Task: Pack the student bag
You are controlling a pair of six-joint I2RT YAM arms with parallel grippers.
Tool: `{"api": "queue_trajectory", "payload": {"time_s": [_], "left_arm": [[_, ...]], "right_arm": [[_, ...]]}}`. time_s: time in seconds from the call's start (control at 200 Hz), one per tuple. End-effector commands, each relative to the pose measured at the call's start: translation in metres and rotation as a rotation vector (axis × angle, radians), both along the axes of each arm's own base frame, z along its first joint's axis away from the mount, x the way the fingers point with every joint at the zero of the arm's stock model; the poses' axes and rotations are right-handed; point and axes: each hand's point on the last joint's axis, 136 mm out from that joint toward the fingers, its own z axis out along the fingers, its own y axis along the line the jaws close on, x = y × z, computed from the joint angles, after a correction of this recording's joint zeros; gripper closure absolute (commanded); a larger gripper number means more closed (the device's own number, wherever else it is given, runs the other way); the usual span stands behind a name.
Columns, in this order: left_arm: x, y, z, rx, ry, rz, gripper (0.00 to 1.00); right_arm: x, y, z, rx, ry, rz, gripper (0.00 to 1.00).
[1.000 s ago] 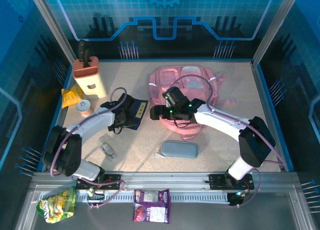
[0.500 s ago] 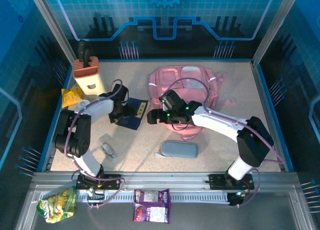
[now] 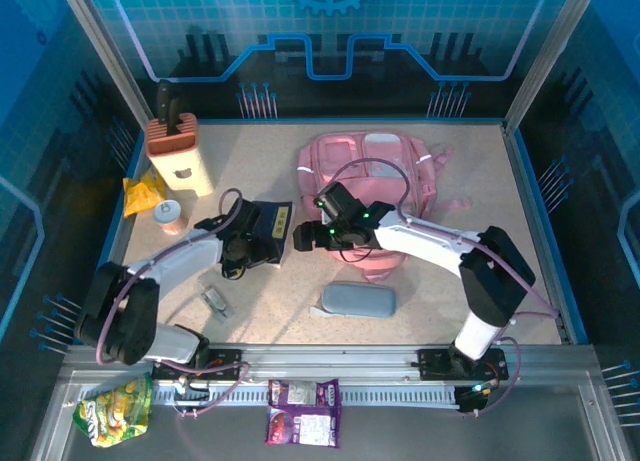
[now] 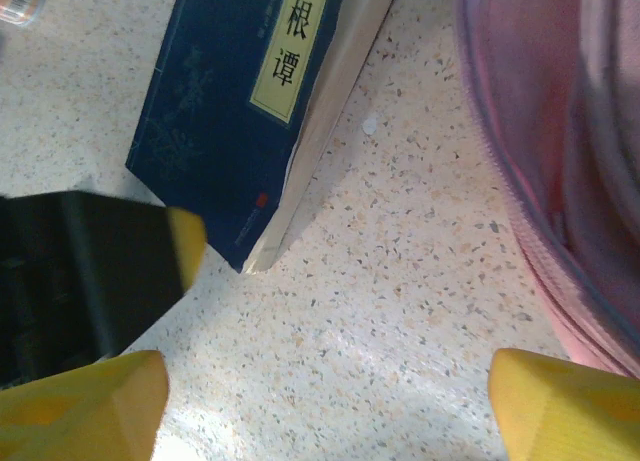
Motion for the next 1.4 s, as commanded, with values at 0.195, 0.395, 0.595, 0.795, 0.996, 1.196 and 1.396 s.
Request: {"api": "queue_trajectory", "payload": {"time_s": [0.195, 0.395, 0.595, 0.795, 0.996, 1.196, 1.396], "left_arm": [[0.036, 0.023, 0.031, -0.018, -0.08, 0.016, 0.17], [0.066, 0.034, 0.014, -0.09, -0.059, 0.041, 0.21], [0.071, 0.041, -0.011, -0.091, 0.004, 0.054, 0.26], [0.045, 0.034, -0.026, -0.125, 0.054, 0.067, 0.29], [0.013, 0.013, -0.022, -0.142, 0.052, 0.061, 0.31], [0.005, 0.02, -0.022, -0.099, 0.047, 0.074, 0.33], [0.012, 0.02, -0.023, -0.099, 0.043, 0.077, 0.41]], "right_arm": [[0.0, 0.042, -0.014, -0.009, 0.049, 0.019, 0.29], [0.008, 0.062, -0.036, -0.003, 0.096, -0.038, 0.33], [0.02, 0.069, -0.05, -0.03, 0.078, -0.072, 0.41], [0.025, 0.073, -0.063, -0.066, 0.078, -0.05, 0.39], [0.035, 0.071, -0.071, -0.098, 0.071, -0.053, 0.38], [0.036, 0.068, -0.075, -0.135, 0.061, -0.038, 0.34], [0.032, 0.073, -0.082, -0.142, 0.078, -0.018, 0.36]]}}
